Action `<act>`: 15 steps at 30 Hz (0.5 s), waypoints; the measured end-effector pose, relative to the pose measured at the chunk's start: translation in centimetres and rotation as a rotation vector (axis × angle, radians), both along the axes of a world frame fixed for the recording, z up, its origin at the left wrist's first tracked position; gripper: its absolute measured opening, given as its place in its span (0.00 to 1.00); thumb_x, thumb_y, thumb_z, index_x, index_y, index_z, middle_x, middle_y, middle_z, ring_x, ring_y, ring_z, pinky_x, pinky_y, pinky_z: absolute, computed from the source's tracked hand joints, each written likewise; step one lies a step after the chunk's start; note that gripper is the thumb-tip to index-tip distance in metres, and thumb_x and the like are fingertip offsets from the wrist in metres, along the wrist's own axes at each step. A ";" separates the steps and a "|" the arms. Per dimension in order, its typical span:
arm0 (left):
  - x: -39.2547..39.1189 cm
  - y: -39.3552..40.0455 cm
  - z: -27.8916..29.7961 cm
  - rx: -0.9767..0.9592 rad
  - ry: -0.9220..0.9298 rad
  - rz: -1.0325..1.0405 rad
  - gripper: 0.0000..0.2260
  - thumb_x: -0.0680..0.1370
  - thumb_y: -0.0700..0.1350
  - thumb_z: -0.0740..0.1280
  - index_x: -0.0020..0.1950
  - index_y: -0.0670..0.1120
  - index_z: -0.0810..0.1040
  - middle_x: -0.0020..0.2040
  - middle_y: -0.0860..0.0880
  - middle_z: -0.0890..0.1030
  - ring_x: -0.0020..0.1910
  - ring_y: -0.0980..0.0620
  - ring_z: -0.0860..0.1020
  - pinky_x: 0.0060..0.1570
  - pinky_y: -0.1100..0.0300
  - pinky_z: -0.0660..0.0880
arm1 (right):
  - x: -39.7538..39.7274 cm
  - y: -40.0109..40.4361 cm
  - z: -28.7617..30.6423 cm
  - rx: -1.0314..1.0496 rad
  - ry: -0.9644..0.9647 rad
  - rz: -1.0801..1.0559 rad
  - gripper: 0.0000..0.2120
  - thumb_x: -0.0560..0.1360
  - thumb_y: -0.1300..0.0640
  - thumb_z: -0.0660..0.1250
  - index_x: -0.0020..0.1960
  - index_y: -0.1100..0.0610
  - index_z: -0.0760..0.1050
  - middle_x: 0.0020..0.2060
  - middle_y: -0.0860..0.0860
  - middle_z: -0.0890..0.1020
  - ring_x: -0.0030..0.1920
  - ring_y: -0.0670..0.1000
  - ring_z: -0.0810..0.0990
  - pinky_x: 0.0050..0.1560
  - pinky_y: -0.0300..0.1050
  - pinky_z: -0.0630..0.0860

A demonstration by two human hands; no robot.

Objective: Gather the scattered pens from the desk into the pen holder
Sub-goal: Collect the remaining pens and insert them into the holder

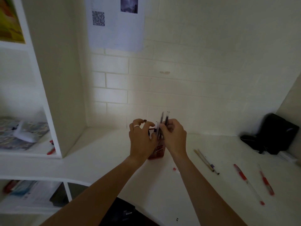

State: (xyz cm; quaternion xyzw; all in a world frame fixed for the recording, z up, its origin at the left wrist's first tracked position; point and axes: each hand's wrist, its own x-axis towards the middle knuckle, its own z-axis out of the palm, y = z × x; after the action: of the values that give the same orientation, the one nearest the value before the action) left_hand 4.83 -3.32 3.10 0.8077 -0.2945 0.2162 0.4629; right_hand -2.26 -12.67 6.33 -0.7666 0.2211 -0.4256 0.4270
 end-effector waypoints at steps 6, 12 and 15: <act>-0.2 0.1 0.2 0.043 -0.126 -0.017 0.09 0.75 0.53 0.68 0.50 0.50 0.81 0.58 0.48 0.71 0.59 0.50 0.68 0.52 0.57 0.64 | -0.2 0.3 0.0 0.056 -0.107 0.049 0.04 0.77 0.57 0.72 0.46 0.56 0.78 0.38 0.47 0.86 0.38 0.42 0.84 0.36 0.28 0.76; 0.5 -0.8 0.2 -0.073 0.063 -0.050 0.06 0.74 0.52 0.72 0.45 0.50 0.82 0.52 0.49 0.74 0.54 0.52 0.69 0.50 0.57 0.71 | 0.2 0.0 -0.8 -0.028 -0.046 -0.010 0.04 0.77 0.53 0.71 0.46 0.53 0.81 0.42 0.46 0.84 0.42 0.43 0.82 0.42 0.31 0.76; 0.6 -0.7 0.6 -0.183 0.154 -0.121 0.07 0.74 0.51 0.70 0.43 0.48 0.78 0.47 0.48 0.76 0.50 0.51 0.72 0.45 0.65 0.68 | 0.6 -0.3 -1.1 -0.166 0.106 -0.119 0.10 0.78 0.49 0.71 0.48 0.56 0.83 0.46 0.50 0.78 0.41 0.44 0.77 0.39 0.25 0.69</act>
State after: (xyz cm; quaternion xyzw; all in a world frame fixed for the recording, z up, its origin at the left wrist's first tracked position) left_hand 5.47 -4.06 3.68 0.7571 -0.2853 0.1514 0.5678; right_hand -1.62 -12.95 5.21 -0.8063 0.2525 -0.4258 0.3237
